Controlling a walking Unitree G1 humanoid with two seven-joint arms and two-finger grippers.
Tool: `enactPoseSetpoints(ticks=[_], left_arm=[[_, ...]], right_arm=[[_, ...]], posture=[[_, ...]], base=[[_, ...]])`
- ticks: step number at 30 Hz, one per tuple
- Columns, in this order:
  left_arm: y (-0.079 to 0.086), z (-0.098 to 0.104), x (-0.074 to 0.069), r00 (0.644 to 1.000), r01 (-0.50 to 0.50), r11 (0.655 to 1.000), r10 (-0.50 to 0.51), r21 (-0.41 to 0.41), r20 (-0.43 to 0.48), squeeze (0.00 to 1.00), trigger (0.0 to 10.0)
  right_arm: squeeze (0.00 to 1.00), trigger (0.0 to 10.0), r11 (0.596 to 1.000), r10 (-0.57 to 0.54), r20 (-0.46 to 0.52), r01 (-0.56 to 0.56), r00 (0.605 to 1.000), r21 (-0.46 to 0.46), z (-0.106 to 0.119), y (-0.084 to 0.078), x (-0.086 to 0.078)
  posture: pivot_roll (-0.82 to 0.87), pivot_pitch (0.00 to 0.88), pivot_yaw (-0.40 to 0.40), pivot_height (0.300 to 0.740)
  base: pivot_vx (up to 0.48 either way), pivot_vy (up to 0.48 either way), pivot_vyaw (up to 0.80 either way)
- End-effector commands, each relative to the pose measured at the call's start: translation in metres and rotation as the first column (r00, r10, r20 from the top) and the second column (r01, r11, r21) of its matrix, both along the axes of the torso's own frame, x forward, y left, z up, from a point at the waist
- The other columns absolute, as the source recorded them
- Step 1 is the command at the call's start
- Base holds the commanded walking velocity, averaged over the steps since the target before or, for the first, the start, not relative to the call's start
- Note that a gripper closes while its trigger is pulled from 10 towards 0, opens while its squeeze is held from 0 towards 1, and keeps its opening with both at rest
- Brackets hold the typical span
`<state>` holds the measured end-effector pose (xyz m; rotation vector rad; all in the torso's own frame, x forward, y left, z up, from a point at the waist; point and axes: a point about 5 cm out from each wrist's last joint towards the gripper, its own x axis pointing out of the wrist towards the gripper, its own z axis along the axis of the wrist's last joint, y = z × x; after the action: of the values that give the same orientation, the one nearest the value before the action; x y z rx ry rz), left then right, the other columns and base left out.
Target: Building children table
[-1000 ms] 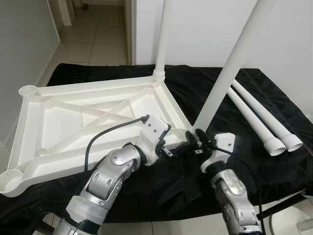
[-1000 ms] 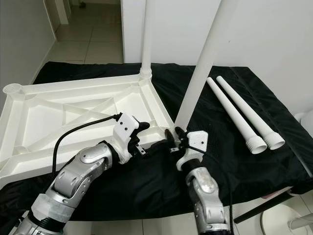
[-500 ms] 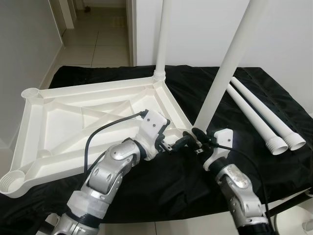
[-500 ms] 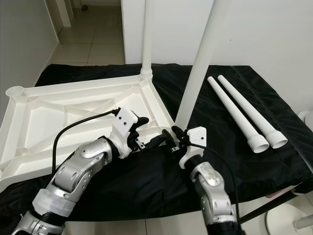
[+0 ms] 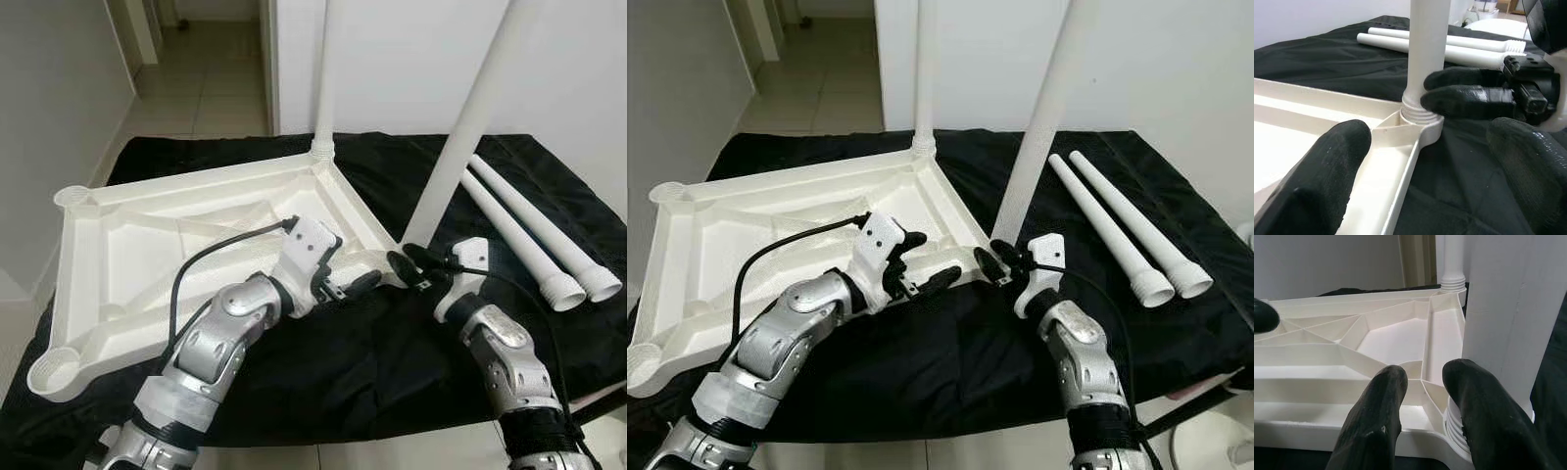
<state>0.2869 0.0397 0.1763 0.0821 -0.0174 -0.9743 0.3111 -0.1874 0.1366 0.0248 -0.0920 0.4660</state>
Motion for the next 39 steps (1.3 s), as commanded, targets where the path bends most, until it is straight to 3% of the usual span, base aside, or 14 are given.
enactPoseSetpoints(ticks=[1, 4, 9, 13, 18, 25, 29, 34, 36, 39], left_arm=[[-0.003, -0.003, -0.007, 0.996, 0.09, 0.996, -0.089, 0.01, -0.021, 0.0, 10.0], [-0.004, -0.006, -0.009, 0.994, 0.102, 0.995, -0.102, 0.018, -0.027, 0.0, 10.0], [-0.003, -0.007, -0.009, 0.996, 0.089, 0.996, -0.088, 0.02, -0.027, 0.0, 10.0], [0.003, -0.009, -0.003, 1.0, 0.002, 1.0, -0.002, 0.03, -0.001, 0.0, 10.0], [0.008, -0.012, 0.003, 0.999, -0.052, 0.997, 0.053, 0.053, -0.004, 0.0, 10.0], [0.017, -0.019, 0.011, 0.992, -0.126, 0.99, 0.128, 0.07, -0.024, 0.0, 10.0], [0.017, -0.02, 0.01, 0.991, -0.131, 0.988, 0.131, 0.086, 0.0, 0.0, 10.0], [0.018, -0.021, 0.01, 0.991, -0.131, 0.988, 0.132, 0.078, -0.001, 0.0, 10.0], [0.017, -0.02, 0.007, 0.993, -0.117, 0.991, 0.116, 0.067, 0.026, 0.0, 10.0], [0.014, -0.025, 0.007, 0.992, -0.125, 0.991, 0.125, 0.055, -0.011, 0.0, 10.0]], right_arm=[[0.0, 10.0, 0.997, -0.07, 0.021, 0.07, 0.997, 0.012, 0.003, -0.011, 0.005], [0.0, 10.0, 0.989, -0.146, 0.042, 0.145, 0.988, 0.031, 0.004, -0.015, 0.012], [0.0, 10.0, 0.984, -0.175, 0.043, 0.173, 0.984, 0.043, 0.002, -0.015, 0.014], [0.0, 10.0, 0.971, -0.235, 0.056, 0.232, 0.97, 0.067, 0.001, -0.023, 0.014], [0.0, 10.0, 0.972, -0.228, 0.073, 0.223, 0.971, 0.072, 0.002, -0.022, 0.011], [0.0, 10.0, 0.979, -0.191, 0.076, 0.184, 0.979, 0.091, -0.005, -0.009, -0.001], [0.0, 10.0, 0.971, -0.189, 0.082, 0.174, 0.979, 0.166, -0.011, 0.015, -0.019], [0.0, 10.0, 0.966, -0.206, 0.094, 0.186, 0.974, 0.179, -0.011, 0.02, -0.026], [0.0, 10.0, 0.956, -0.244, 0.11, 0.22, 0.963, 0.195, -0.01, 0.023, -0.032], [0.0, 10.0, 0.942, -0.308, 0.108, 0.287, 0.945, 0.173, -0.01, 0.021, -0.036]], posture=[[-0.06, 0.0, 0.024, 0.74], [-0.06, 0.0, 0.023, 0.74], [-0.06, 0.0, 0.02, 0.74], [-0.06, 0.007, 0.018, 0.74], [-0.07, 0.015, 0.02, 0.74], [-0.07, 0.023, 0.016, 0.74], [-0.07, 0.021, 0.014, 0.74], [-0.07, 0.019, 0.008, 0.74], [-0.07, 0.018, 0.009, 0.74], [-0.1, 0.009, 0.013, 0.74]], base=[[0.0, 0.0, 0.0], [0.0, 0.0, 0.0], [0.0, 0.0, 0.0], [0.0, 0.0, 0.0], [0.0, 0.0, 0.0], [0.0, 0.0, 0.0], [0.0, 0.0, 0.0], [0.0, 0.0, 0.0], [0.0, 0.0, 0.0], [0.0, 0.0, 0.0]])
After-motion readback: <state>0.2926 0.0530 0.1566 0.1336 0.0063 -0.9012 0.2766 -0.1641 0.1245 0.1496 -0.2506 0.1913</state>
